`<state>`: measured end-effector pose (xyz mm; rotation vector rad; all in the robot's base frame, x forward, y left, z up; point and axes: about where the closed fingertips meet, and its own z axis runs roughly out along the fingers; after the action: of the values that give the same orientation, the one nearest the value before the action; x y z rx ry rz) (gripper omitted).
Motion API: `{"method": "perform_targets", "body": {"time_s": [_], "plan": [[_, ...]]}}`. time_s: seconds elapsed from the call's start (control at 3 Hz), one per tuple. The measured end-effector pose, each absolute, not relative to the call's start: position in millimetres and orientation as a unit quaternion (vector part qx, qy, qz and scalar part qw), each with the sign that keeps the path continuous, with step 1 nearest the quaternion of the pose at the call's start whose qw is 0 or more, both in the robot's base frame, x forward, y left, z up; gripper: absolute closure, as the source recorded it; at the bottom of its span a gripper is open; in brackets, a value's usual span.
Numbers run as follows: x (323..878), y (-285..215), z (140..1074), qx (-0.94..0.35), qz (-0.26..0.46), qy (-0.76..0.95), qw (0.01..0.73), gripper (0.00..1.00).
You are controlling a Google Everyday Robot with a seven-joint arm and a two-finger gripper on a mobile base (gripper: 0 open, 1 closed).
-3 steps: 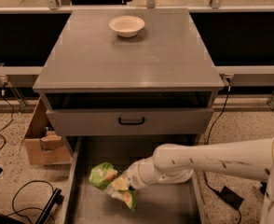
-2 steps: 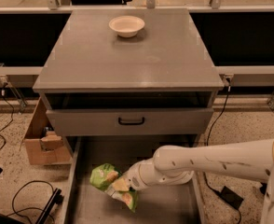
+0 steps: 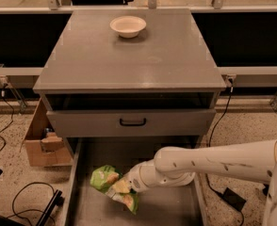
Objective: Place green rice chip bag into middle drawer
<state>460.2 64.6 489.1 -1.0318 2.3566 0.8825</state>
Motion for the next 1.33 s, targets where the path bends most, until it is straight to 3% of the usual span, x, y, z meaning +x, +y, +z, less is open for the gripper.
{"method": "perform_targets", "body": {"time_s": [0.67, 1.0, 1.33], "plan": [[458.9, 66.7, 488.5, -0.372, 0.319, 0.847, 0.208, 0.16], [458.3, 67.7, 488.2, -0.373, 0.319, 0.846, 0.207, 0.0], [458.3, 67.7, 488.2, -0.373, 0.319, 0.846, 0.207, 0.0]]}}
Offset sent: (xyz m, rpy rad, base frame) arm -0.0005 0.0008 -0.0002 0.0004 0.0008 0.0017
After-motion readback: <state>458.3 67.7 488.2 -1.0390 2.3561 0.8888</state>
